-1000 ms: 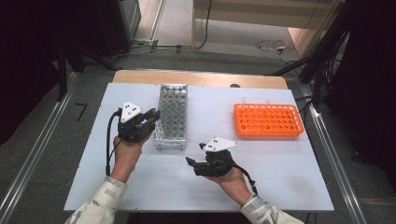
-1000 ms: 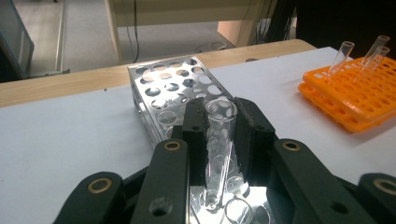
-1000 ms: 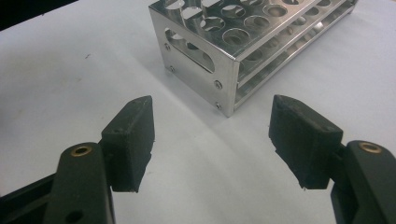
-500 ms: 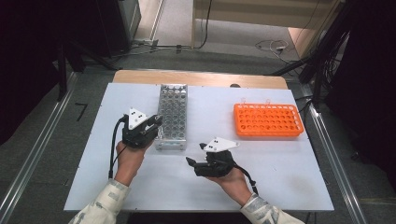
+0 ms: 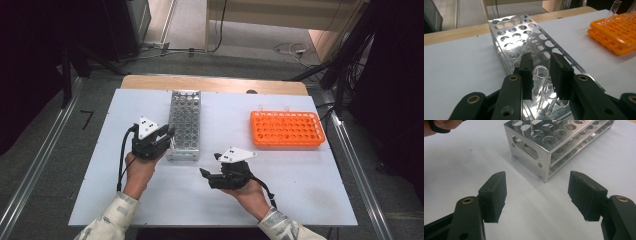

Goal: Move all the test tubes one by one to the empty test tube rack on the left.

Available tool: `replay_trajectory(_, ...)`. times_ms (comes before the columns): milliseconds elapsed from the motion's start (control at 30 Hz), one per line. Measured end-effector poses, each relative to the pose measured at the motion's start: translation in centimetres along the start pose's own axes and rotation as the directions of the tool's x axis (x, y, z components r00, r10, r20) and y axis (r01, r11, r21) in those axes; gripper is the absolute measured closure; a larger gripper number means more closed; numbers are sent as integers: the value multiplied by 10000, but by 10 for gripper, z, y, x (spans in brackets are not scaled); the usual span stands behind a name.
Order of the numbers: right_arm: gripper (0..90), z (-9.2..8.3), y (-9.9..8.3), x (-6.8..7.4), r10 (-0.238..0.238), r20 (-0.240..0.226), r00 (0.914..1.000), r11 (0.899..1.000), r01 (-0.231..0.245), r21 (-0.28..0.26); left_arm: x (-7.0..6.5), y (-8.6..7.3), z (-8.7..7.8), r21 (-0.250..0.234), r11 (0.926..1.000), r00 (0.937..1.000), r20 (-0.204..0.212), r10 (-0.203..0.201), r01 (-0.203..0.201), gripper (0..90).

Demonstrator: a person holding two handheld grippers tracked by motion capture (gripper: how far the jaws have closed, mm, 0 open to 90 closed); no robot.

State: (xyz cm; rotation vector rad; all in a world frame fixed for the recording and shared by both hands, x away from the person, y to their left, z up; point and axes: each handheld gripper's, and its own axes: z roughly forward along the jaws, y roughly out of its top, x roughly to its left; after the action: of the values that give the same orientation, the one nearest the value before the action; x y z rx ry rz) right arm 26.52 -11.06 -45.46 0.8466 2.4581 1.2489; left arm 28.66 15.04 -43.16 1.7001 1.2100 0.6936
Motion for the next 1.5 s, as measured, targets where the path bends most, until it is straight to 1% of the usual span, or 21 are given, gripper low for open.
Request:
replay_trajectory(67, 298, 0, 0, 0, 22, 27, 10000, 10000, -22, -37, 0, 0, -1, -24, 10000, 10000, 0, -29, 29, 715)
replay_trajectory(267, 299, -4, 0, -4, 137, 156, 9998, 9999, -135, -88, 2, 1, -4, -144, 9996, 9996, 159, -251, 253, 643)
replay_trajectory(333, 298, -5, 0, -7, 165, 204, 9997, 9998, -162, -107, 2, 0, -5, -171, 9995, 9995, 174, -265, 268, 599)
replay_trajectory(367, 298, -5, 0, -8, 157, 239, 9996, 9998, -154, -121, 1, 0, -5, -175, 9996, 9997, 109, -216, 217, 574)
replay_trajectory(433, 298, -6, 0, -11, 190, 302, 9994, 9998, -187, -102, 0, -1, -5, -243, 9994, 9997, 77, -236, 238, 503)
replay_trajectory(533, 296, -8, 0, -18, 386, 422, 9984, 9992, -383, -82, -2, -2, -5, -179, 9996, 9998, -22, -206, 205, 419)
replay_trajectory(633, 296, -11, 0, -26, 578, 596, 9966, 9982, -567, -192, -3, -2, -6, -259, 9990, 9989, -266, -378, 371, 310)
replay_trajectory(700, 296, -14, 0, -32, 676, 773, 9947, 9975, -659, -245, -2, -2, -7, -283, 9977, 9972, -412, -623, 612, 215)
replay_trajectory(733, 297, -16, 0, -35, 725, 878, 9935, 9972, -704, -270, -2, -3, -7, -320, 9973, 9973, -301, -666, 656, 201)
replay_trajectory(800, 296, -19, 0, -42, 885, 1059, 9904, 9957, -851, -357, -1, -3, -7, -328, 9969, 9968, -355, -722, 711, 197)
replay_trajectory(833, 297, -20, 0, -46, 927, 1143, 9891, 9953, -888, -389, 0, -3, -8, -340, 9968, 9966, -376, -740, 727, 179)
replay_trajectory(900, 296, -23, -1, -53, 1092, 1345, 9849, 9935, -1036, -477, 1, -3, -8, -364, 9960, 9958, -379, -835, 821, 159)
replay_trajectory(967, 296, -27, -1, -61, 1236, 1503, 9809, 9914, -1156, -605, 2, -4, -8, -312, 9952, 9954, -234, -930, 923, 147)
replay_trajectory(1000, 296, -29, -1, -64, 1294, 1602, 9786, 9907, -1206, -636, 2, -4, -8, -274, 9952, 9953, -230, -941, 935, 137)
replay_trajectory(1100, 295, -33, -2, -76, 1454, 2022, 9685, 9887, -1346, -661, 1, -4, -8, -255, 9954, 9955, -168, -932, 927, 99)
replay_trajectory(1267, 294, -38, -5, -97, 1878, 2409, 9522, 9818, -1747, -748, 2, -4, -10, -329, 9941, 9947, 18, -1031, 1031, 60)
replay_trajectory(1333, 294, -41, -6, -103, 1915, 2641, 9453, 9811, -1770, -779, 4, -4, -10, -277, 9933, 9936, 168, -1121, 1126, 48)
replay_trajectory(1367, 294, -42, -6, -106, 1914, 2720, 9431, 9812, -1767, -776, 5, -4, -10, -238, 9921, 9920, 323, -1221, 1229, 40)
replay_trajectory(1400, 294, -42, -7, -109, 2016, 2788, 9389, 9792, -1868, -789, 7, -4, -10, -243, 9905, 9894, 562, -1341, 1357, 40)
replay_trajectory(1433, 294, -43, -8, -112, 2087, 2832, 9361, 9777, -1932, -819, 8, -4, -10, -238, 9896, 9883, 595, -1403, 1419, 40)
replay_trajectory(1500, 294, -45, -10, -118, 2185, 2971, 9295, 9757, -2022, -848, 8, -4, -11, -266, 9906, 9900, 455, -1332, 1345, 40)
